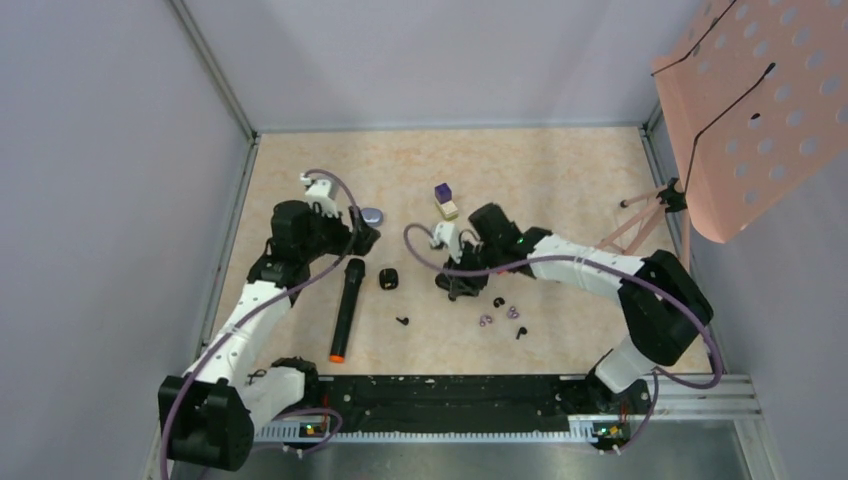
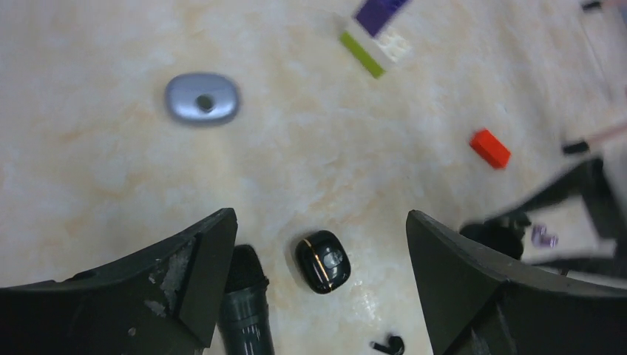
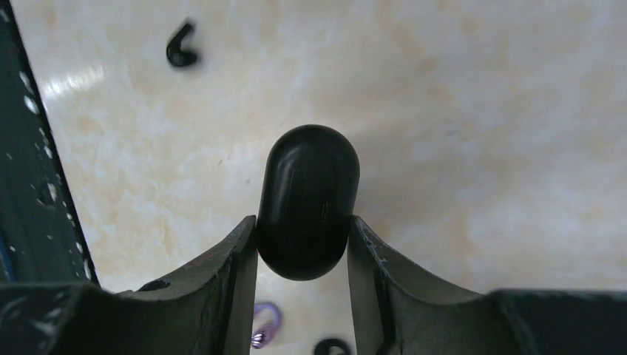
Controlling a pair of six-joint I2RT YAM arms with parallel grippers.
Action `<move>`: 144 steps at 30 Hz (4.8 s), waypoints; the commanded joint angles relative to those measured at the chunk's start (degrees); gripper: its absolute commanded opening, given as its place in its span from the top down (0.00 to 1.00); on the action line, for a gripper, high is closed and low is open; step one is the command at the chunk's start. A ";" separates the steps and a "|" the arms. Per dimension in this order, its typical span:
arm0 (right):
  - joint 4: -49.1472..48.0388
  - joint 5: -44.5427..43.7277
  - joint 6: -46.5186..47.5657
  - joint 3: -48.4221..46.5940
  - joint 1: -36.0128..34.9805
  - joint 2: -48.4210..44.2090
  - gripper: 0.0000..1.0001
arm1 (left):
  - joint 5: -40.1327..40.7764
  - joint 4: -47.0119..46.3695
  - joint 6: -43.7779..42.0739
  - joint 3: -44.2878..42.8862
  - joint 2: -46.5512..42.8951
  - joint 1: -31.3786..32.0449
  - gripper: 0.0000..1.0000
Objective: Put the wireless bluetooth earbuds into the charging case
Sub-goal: Pick up the charging case at the center of the board, then open the charging case.
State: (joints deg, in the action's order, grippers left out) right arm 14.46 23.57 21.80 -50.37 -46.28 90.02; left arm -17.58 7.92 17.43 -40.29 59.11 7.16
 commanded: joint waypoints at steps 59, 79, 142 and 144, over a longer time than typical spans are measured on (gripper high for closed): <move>20.13 18.02 17.05 -33.59 16.70 -8.19 0.40 | -33.63 -12.99 -53.34 -16.92 15.46 17.63 1.00; 19.59 24.86 14.97 -36.95 13.27 -2.97 0.57 | -37.70 -6.23 -37.06 -21.78 18.84 17.71 1.00; 18.22 26.11 -6.30 -43.68 18.57 4.44 0.66 | -53.46 -40.42 -15.40 -10.03 20.70 12.06 1.00; 18.03 26.21 -7.29 -44.72 19.17 5.01 0.65 | -53.52 -41.01 -15.52 -10.00 20.85 12.02 1.00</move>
State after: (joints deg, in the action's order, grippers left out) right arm 38.04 50.83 18.61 -91.31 -29.52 93.43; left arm -66.46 -28.12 2.61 -50.83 80.16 18.87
